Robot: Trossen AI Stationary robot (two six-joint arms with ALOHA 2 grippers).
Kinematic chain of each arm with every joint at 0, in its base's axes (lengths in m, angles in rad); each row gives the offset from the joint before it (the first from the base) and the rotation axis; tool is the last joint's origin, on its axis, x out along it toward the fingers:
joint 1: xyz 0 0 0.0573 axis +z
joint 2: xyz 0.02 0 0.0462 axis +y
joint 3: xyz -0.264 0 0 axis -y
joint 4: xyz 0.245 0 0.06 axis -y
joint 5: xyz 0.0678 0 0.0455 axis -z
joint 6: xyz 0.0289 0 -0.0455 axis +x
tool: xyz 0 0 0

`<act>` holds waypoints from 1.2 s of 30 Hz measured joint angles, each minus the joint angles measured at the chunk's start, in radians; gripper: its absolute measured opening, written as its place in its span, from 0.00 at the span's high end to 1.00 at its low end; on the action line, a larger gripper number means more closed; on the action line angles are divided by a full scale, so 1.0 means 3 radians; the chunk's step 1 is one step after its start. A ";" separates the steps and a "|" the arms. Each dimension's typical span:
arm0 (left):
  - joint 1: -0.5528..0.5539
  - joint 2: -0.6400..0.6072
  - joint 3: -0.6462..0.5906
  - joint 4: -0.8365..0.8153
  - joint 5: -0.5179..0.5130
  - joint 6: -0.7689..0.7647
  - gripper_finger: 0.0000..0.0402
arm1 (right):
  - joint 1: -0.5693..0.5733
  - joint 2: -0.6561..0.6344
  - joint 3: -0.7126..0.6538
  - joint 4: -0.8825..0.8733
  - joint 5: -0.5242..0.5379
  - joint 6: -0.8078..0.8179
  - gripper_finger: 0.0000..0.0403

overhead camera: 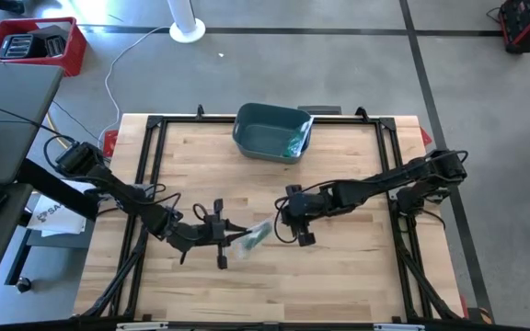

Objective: Roll bandage
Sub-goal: Close the transparent zip bag

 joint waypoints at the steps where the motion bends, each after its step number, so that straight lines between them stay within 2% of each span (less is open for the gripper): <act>1: -0.0004 -0.0003 0.0000 -0.0017 0.0000 -0.0002 1.00 | 0.0000 0.0000 0.0000 -0.0037 0.0001 0.0045 0.96; 7: -0.0001 -0.0009 0.0000 -0.0063 -0.0011 -0.0036 1.00 | 0.0000 -0.0026 0.0000 -0.0203 0.0183 0.0205 0.95; 12: -0.0001 -0.0009 0.0000 -0.0090 -0.0010 -0.0061 1.00 | -0.0001 -0.0276 0.0000 -0.0580 0.0327 0.0422 0.94; 16: -0.0001 -0.0009 0.0000 -0.0116 -0.0009 -0.0086 1.00 | -0.0001 -0.0549 0.0000 -0.0609 0.0317 0.0561 0.85; 20: 0.0000 -0.0009 0.0000 -0.0125 -0.0009 -0.0095 1.00 | -0.0001 -0.0648 0.0004 -0.0128 0.0293 0.0452 0.71; 23: 0.0005 -0.0009 0.0000 -0.0127 -0.0007 -0.0096 1.00 | -0.0032 -0.0595 0.0005 0.0146 0.0088 0.0203 0.66; 31: 0.0007 -0.0009 0.0000 -0.0147 -0.0001 -0.0149 1.00 | -0.0239 -0.0297 0.0005 0.0318 -0.0328 0.0037 0.66; 36: 0.0007 -0.0008 0.0000 -0.0170 -0.0002 -0.0175 1.00 | -0.0263 -0.0245 0.0005 0.0298 -0.0519 0.0035 0.77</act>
